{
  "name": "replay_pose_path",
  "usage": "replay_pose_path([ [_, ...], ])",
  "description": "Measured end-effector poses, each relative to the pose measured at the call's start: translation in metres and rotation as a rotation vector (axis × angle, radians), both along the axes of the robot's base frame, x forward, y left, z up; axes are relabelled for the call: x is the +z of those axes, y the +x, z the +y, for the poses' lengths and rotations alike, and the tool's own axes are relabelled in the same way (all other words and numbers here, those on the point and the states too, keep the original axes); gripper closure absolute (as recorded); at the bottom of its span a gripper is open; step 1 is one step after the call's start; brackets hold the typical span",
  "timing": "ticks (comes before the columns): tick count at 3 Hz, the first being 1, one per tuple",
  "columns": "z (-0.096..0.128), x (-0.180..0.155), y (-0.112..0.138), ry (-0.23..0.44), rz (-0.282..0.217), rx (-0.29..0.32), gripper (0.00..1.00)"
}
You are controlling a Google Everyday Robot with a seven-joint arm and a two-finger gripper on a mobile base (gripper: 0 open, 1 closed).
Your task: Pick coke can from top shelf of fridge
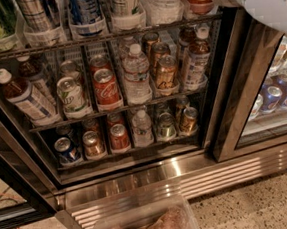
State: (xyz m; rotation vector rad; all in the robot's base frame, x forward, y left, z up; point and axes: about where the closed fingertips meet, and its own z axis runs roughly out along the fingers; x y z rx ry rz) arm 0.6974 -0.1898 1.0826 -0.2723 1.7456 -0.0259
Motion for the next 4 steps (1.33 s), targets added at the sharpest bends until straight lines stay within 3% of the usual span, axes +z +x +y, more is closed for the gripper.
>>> replay_pose_path([
  [2,0.009,0.012,-0.014,0.000,-0.010,0.017,1.00],
  [4,0.005,0.016,-0.019,-0.014,-0.013,0.001,1.00],
])
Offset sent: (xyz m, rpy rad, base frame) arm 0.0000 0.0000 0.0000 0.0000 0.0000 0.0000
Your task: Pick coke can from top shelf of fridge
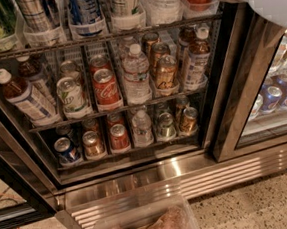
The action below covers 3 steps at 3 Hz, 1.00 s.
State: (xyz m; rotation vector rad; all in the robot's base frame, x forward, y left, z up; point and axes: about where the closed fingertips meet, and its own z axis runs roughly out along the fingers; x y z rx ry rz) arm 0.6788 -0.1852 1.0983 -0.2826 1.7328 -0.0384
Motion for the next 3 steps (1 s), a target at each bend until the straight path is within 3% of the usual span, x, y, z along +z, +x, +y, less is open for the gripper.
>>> replay_pose_path([
  [3,-0.005,0.030,0.002,-0.032,-0.026,-0.016,1.00],
])
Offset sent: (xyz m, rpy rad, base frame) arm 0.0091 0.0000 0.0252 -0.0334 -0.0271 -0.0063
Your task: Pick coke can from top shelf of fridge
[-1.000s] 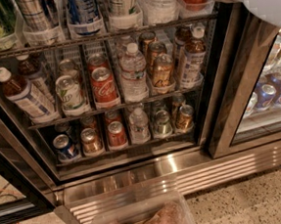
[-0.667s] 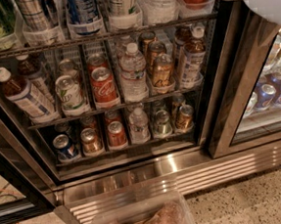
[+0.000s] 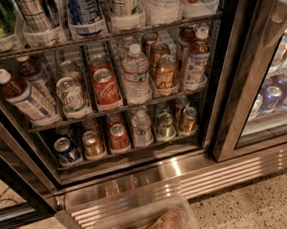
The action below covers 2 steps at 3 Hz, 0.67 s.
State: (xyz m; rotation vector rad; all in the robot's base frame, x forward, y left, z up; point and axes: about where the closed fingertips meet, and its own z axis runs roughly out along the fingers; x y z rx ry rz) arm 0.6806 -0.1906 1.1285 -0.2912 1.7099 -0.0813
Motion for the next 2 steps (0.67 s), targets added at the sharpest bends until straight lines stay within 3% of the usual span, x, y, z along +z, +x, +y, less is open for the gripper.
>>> replay_pose_path([
  [1,-0.007,-0.001,-0.007,0.000,0.020,-0.017,1.00],
  [2,-0.010,-0.014,-0.028,-0.007,0.099,-0.020,1.00],
])
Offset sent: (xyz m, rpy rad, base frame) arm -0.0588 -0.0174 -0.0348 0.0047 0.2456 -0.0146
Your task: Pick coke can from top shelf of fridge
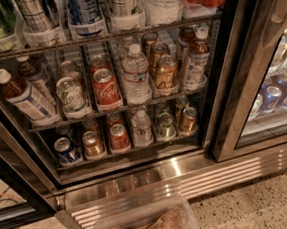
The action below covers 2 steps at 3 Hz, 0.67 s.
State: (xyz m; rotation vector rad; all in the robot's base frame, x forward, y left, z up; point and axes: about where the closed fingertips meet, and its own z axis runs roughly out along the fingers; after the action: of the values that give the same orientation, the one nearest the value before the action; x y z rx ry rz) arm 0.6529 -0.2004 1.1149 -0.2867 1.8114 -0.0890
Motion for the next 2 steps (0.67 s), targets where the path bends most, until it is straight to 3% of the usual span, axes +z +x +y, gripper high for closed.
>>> replay_pose_path([
  [1,0.003,-0.003,0.001,0.012,0.012,0.006,1.00],
  [2,0.004,-0.013,-0.015,0.007,0.060,0.016,1.00],
])
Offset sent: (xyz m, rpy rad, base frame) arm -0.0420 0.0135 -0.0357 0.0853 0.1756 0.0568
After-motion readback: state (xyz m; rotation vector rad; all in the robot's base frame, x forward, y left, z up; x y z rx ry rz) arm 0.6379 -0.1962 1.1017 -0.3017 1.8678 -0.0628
